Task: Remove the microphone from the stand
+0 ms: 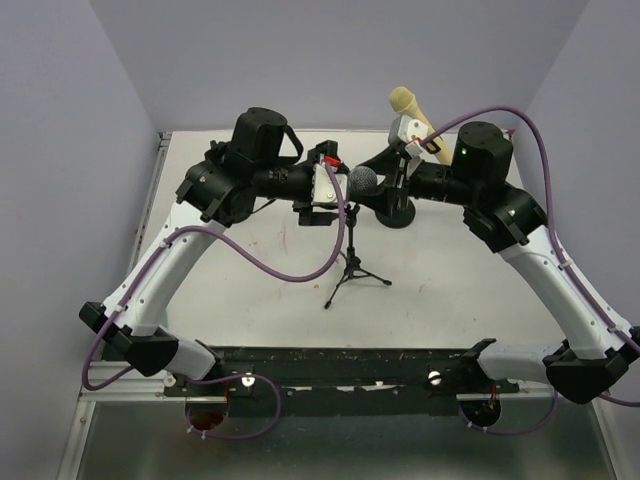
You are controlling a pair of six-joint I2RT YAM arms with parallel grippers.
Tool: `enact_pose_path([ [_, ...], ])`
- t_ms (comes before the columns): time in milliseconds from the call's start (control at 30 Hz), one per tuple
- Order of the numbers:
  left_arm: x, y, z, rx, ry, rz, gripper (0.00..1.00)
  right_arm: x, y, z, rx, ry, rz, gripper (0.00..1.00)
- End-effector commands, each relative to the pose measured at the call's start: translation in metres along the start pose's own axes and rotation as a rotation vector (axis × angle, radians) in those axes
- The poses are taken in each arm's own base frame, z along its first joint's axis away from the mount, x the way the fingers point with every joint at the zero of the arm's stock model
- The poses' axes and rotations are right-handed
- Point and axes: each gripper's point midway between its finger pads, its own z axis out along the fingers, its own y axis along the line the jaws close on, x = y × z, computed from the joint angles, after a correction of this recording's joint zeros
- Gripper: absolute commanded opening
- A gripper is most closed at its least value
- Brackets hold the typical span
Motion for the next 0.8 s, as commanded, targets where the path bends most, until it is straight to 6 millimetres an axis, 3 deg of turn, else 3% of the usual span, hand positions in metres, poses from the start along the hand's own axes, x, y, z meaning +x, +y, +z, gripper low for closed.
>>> enact_pose_path([
  [0, 0.017, 0.015, 0.001, -0.099, 0.122, 0.063, 0.88, -0.039, 0.011, -0.013, -0.045, -0.07, -0.084, 0.18],
  [433, 0.043, 0.014, 0.001, -0.111, 0.247, 0.01, 0.81, -0.059, 0.007, -0.052, 0.09, -0.036, -0.147, 0.13],
  [767, 0.032, 0.021, 0.0, -0.125, 0.229, 0.013, 0.8, -0.072, 0.009, -0.082, 0.161, -0.016, -0.208, 0.01],
])
